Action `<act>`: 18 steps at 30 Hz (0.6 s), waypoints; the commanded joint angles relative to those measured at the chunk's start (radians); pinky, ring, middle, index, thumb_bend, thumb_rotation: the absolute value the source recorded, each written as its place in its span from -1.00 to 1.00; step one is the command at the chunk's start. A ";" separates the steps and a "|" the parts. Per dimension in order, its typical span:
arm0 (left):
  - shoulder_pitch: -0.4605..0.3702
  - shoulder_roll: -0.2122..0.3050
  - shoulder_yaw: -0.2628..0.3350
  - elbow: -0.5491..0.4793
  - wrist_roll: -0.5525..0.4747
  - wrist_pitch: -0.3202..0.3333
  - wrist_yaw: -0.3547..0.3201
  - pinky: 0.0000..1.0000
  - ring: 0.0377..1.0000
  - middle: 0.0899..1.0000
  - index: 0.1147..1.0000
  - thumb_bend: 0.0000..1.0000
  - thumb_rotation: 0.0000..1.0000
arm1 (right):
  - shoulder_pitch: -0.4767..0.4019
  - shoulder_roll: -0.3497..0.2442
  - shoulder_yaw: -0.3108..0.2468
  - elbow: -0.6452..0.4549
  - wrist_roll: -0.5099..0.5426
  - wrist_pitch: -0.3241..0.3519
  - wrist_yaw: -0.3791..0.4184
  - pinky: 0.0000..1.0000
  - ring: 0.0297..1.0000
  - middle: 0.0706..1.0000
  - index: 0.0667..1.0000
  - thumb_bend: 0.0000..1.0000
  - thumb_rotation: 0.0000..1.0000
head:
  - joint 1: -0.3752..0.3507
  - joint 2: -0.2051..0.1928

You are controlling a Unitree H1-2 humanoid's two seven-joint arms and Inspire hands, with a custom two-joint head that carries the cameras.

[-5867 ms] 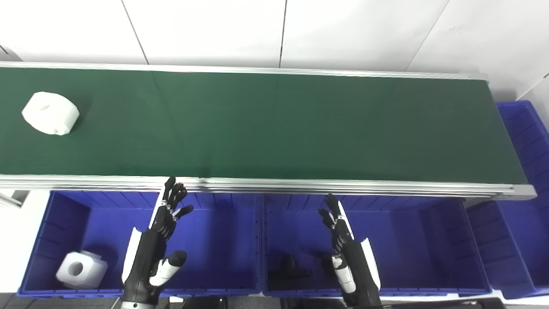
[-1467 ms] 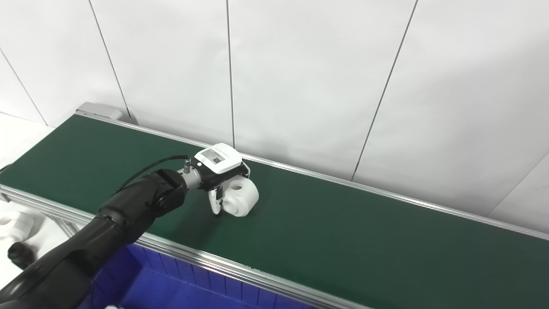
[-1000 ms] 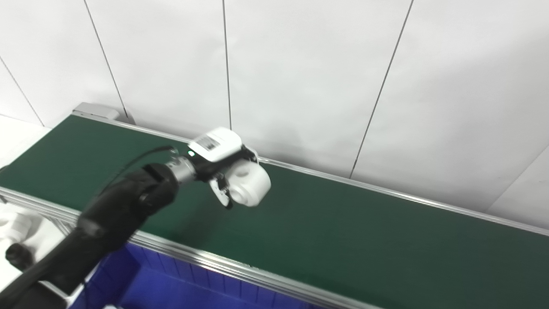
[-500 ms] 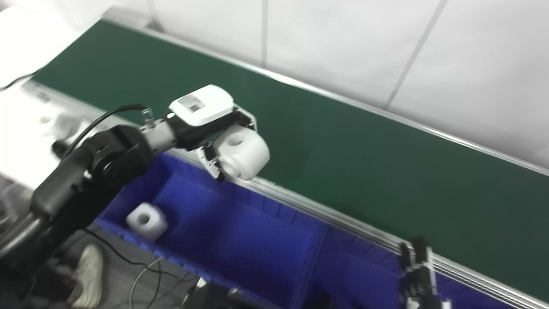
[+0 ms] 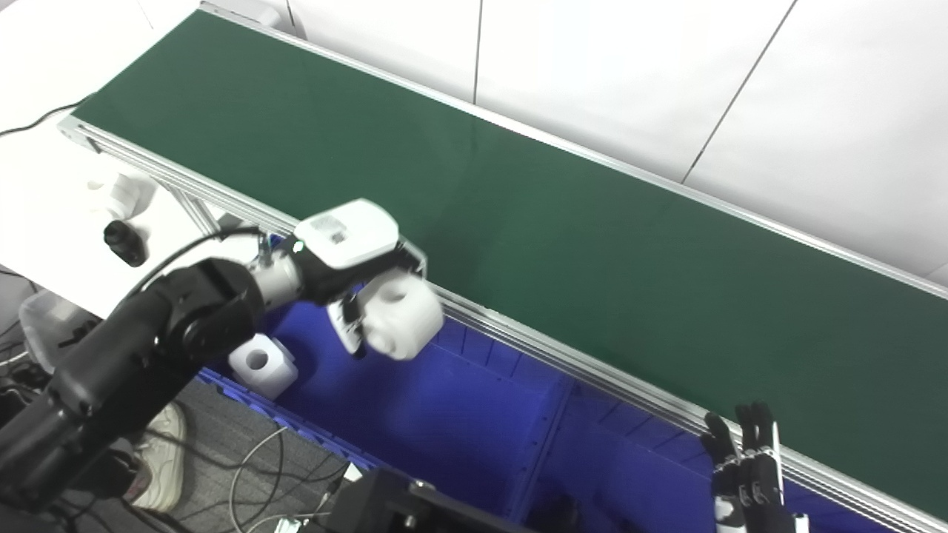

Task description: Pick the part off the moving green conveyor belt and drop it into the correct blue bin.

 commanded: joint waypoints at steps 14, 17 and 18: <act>-0.101 0.007 -0.138 0.187 0.116 -0.028 -0.025 -0.15 -0.09 -0.07 -0.14 0.02 -1.00 | 0.015 0.032 0.008 -0.016 -0.039 -0.027 0.007 0.81 0.82 0.93 0.94 0.54 0.34 | -0.032 -0.007; -0.091 0.019 -0.131 0.147 0.130 -0.017 -0.030 0.16 0.37 0.40 0.33 0.86 -0.47 | 0.019 0.039 0.007 -0.023 -0.045 -0.024 0.006 0.81 0.83 0.94 0.93 0.57 0.36 | -0.032 -0.007; -0.087 0.023 -0.128 0.133 0.130 -0.016 -0.031 0.24 0.44 0.47 0.43 0.93 -0.32 | 0.020 0.040 0.006 -0.025 -0.049 -0.024 0.006 0.81 0.83 0.94 0.93 0.57 0.37 | -0.032 -0.007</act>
